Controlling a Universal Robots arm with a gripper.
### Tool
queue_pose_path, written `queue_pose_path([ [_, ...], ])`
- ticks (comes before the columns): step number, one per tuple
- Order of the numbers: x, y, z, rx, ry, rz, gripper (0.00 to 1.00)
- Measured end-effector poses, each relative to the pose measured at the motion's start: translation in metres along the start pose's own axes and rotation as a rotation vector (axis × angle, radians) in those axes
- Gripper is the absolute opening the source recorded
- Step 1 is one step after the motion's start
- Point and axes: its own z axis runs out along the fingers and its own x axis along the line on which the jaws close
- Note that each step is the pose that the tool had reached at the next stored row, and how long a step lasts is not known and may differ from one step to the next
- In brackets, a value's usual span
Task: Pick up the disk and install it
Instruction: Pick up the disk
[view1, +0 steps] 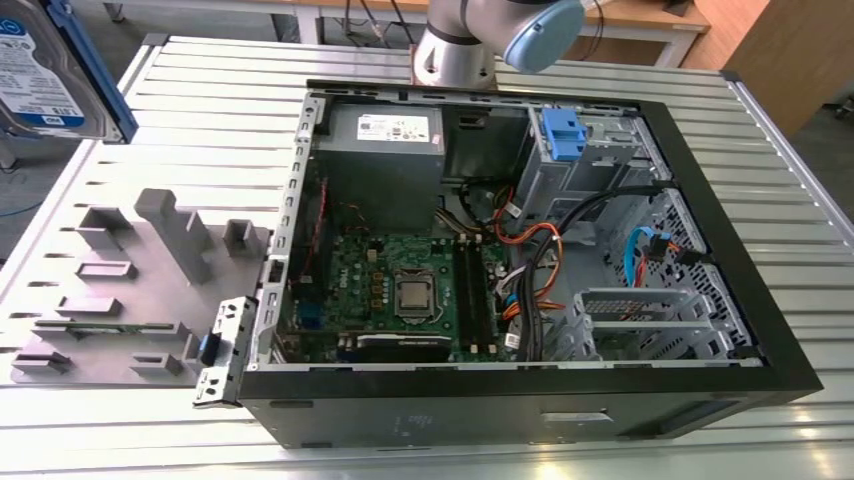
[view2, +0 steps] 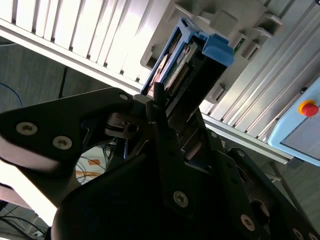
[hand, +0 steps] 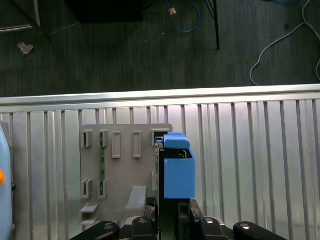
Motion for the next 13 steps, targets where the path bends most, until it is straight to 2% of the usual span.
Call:
queue_pose_path([
  [6,-0.0002,0.0002,-0.0072,0.0001,-0.0001,0.000,0.35],
  [13,-0.0002,0.0002,-0.0074,0.0001,-0.0001,0.000,0.35],
])
